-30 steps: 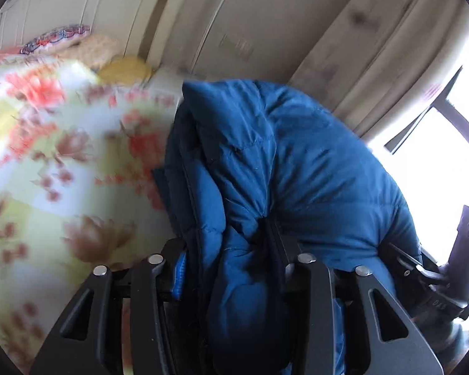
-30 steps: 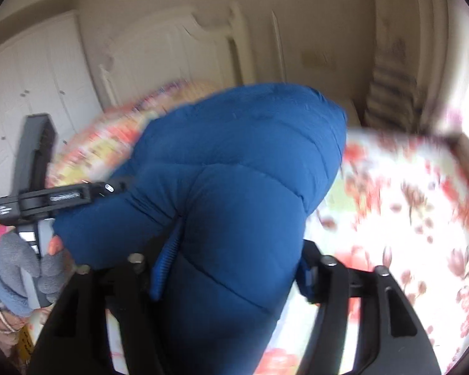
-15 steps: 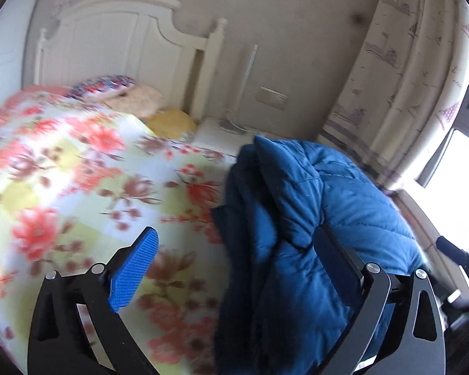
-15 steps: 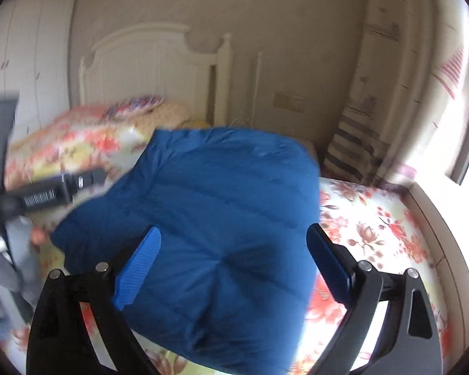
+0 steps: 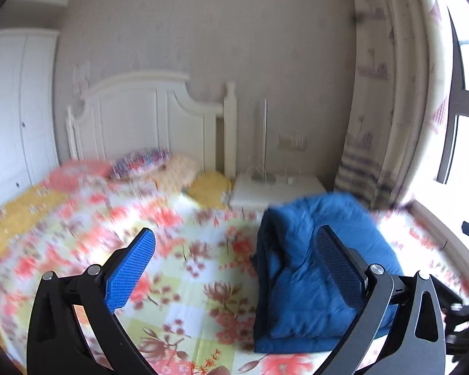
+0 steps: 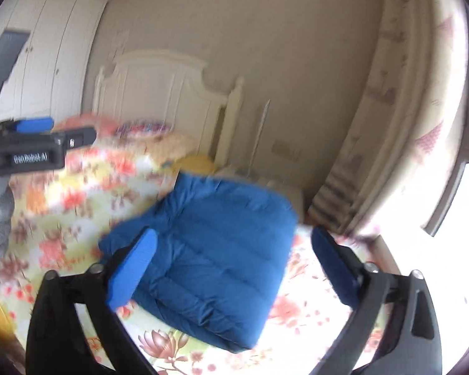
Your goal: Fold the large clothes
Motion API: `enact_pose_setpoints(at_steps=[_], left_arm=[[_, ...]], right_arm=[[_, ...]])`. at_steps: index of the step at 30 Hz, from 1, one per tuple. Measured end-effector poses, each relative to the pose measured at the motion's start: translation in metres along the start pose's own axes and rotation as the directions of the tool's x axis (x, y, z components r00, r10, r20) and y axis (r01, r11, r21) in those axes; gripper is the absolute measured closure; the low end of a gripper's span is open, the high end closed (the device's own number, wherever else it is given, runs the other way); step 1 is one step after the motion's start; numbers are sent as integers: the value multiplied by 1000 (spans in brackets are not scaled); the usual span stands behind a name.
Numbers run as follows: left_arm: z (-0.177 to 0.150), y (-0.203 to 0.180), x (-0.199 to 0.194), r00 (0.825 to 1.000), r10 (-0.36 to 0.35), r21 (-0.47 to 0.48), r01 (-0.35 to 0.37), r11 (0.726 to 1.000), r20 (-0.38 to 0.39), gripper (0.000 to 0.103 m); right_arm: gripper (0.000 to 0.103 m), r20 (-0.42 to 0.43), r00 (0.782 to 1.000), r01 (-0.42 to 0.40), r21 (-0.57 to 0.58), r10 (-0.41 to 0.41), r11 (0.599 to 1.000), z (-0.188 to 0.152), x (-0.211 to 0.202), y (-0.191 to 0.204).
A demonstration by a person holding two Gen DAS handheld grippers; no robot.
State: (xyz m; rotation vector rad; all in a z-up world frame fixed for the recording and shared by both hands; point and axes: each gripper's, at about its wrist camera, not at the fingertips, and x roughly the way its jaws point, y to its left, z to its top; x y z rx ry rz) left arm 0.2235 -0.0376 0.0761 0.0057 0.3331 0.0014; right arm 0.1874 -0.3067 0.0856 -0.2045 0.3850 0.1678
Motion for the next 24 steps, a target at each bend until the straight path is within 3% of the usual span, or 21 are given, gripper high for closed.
enact_pose_setpoints(at_steps=[3, 7, 11, 15, 19, 24], left_arm=[[15, -12, -34, 998, 29, 5, -29, 1000, 63, 4], [3, -31, -67, 992, 55, 54, -61, 997, 117, 4], [-33, -44, -68, 998, 42, 71, -45, 996, 47, 4], [-74, -53, -50, 998, 54, 80, -51, 995, -42, 4], [-98, -57, -39, 993, 64, 129, -50, 990, -102, 4], [-111, -50, -34, 988, 62, 109, -47, 993, -139, 4]], right_arm=[[2, 99, 994, 51, 49, -56, 997, 11, -47, -11], [2, 131, 979, 148, 60, -155, 987, -10, -81, -11], [2, 67, 982, 166, 139, -176, 976, -54, -93, -19], [2, 0, 994, 110, 266, -114, 958, -88, -79, -32], [2, -30, 993, 117, 283, -113, 952, -96, -68, -32], [2, -34, 993, 121, 253, -116, 960, -100, -65, -19]])
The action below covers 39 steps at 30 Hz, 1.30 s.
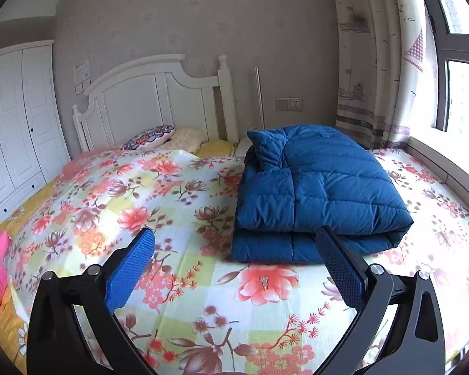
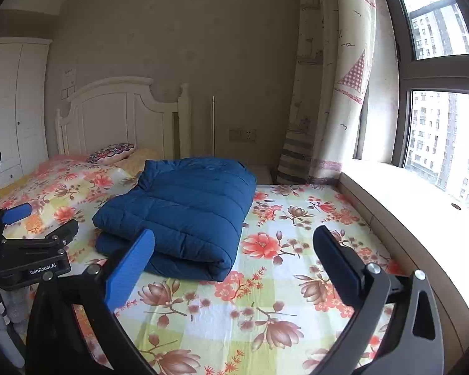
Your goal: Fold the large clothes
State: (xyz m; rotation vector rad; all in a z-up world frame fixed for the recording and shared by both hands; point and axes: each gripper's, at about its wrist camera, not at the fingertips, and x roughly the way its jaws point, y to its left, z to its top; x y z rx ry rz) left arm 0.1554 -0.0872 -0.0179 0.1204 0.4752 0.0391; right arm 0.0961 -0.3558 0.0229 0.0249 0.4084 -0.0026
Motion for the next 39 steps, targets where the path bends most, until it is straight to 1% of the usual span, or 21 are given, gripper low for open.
enact_pose_setpoints(at_steps=[6, 11, 23, 39], left_arm=[[-8, 4, -3, 1000, 5, -3, -5, 1000, 0, 4], [-9, 8, -2, 1000, 6, -19, -6, 1000, -10, 4], [-9, 8, -3, 1000, 2, -15, -2, 1000, -9, 4], [-7, 8, -12, 1000, -8, -19, 9, 1000, 16, 4]], right_arm=[[2, -1, 1000, -18, -51, 18, 999, -1, -3, 14], [2, -7, 1000, -24, -76, 24, 997, -3, -1, 24], [2, -12, 1000, -26, -72, 25, 997, -5, -1, 24], [2, -3, 1000, -30, -69, 30, 997, -4, -6, 28]])
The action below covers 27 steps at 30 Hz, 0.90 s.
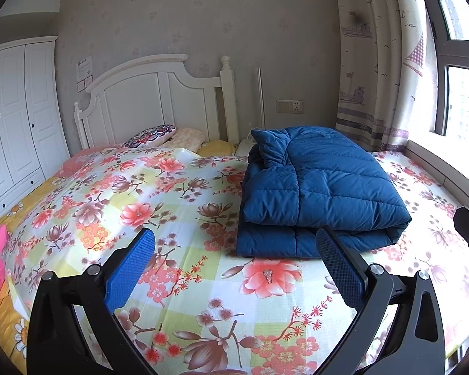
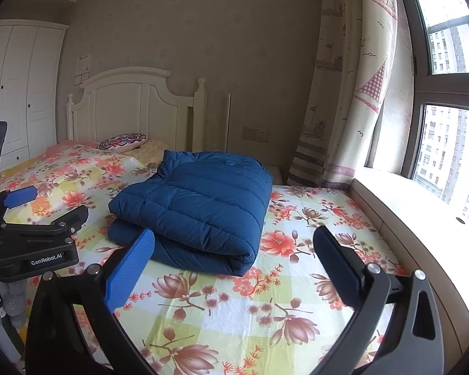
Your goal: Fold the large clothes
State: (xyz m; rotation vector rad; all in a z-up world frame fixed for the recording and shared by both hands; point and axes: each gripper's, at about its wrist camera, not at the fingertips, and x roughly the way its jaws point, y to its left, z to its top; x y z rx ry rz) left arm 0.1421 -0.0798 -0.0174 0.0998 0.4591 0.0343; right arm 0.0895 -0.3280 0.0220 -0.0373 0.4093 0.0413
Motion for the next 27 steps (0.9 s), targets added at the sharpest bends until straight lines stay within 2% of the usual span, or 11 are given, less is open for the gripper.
enact_pose_setpoints(at_steps=[27], left_arm=[[16, -1, -33, 996, -15, 6, 14, 1000, 83, 4]], right_arm=[[2, 53, 999, -2, 7, 2, 1000, 11, -23, 4]])
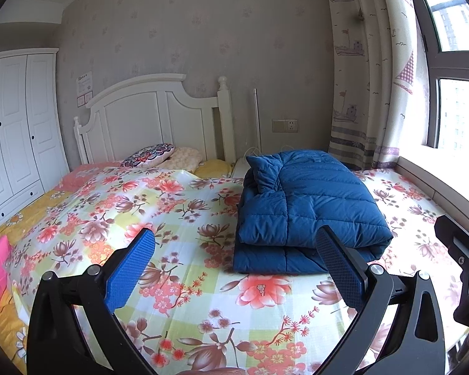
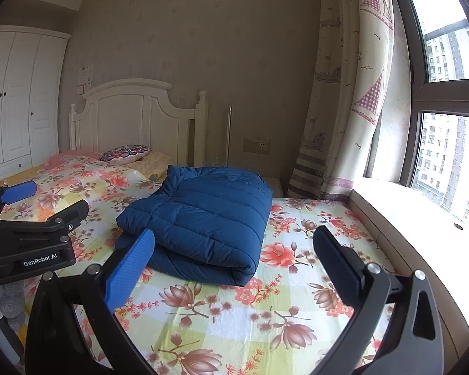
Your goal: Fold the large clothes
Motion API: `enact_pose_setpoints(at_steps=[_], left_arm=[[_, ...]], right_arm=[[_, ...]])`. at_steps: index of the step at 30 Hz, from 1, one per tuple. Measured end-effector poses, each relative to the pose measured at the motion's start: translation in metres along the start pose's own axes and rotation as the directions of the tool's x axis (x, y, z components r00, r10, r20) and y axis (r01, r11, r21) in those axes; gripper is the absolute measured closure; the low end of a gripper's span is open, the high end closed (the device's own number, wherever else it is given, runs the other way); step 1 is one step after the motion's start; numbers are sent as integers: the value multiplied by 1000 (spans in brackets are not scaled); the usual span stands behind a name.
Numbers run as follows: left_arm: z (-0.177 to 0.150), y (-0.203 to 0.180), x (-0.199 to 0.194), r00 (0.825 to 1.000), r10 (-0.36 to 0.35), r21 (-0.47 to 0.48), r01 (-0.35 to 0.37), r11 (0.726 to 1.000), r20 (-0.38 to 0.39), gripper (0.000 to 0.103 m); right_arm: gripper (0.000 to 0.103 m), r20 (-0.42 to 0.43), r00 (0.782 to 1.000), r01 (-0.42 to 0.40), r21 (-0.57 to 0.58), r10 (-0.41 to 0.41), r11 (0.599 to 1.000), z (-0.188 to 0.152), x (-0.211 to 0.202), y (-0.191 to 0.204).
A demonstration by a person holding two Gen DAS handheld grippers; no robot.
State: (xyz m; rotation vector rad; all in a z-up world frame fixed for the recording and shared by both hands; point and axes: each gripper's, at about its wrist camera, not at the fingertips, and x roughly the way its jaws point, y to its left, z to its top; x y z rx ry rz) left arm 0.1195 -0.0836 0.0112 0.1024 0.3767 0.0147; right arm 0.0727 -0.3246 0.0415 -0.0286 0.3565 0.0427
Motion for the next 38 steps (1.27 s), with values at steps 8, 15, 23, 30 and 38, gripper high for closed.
enact_pose_setpoints(at_steps=[8, 15, 23, 30, 38], left_arm=[[1, 1, -3, 1000, 2, -2, -2, 1000, 7, 4], [3, 0, -9, 1000, 8, 6, -8, 1000, 23, 4], [3, 0, -11, 1000, -10, 3, 10, 1000, 23, 4], [5, -1, 9, 997, -70, -3, 70, 998, 15, 4], [26, 87, 132, 971, 73, 59, -61, 996, -226, 4]], right_arm=[[2, 7, 1000, 2, -3, -2, 1000, 2, -5, 1], [2, 14, 1000, 5, -11, -5, 1000, 5, -9, 5], [2, 16, 1000, 5, -14, -5, 1000, 6, -10, 6], [2, -46, 999, 6, -18, -7, 1000, 0, 13, 5], [2, -231, 965, 142, 69, -123, 988, 11, 83, -103]])
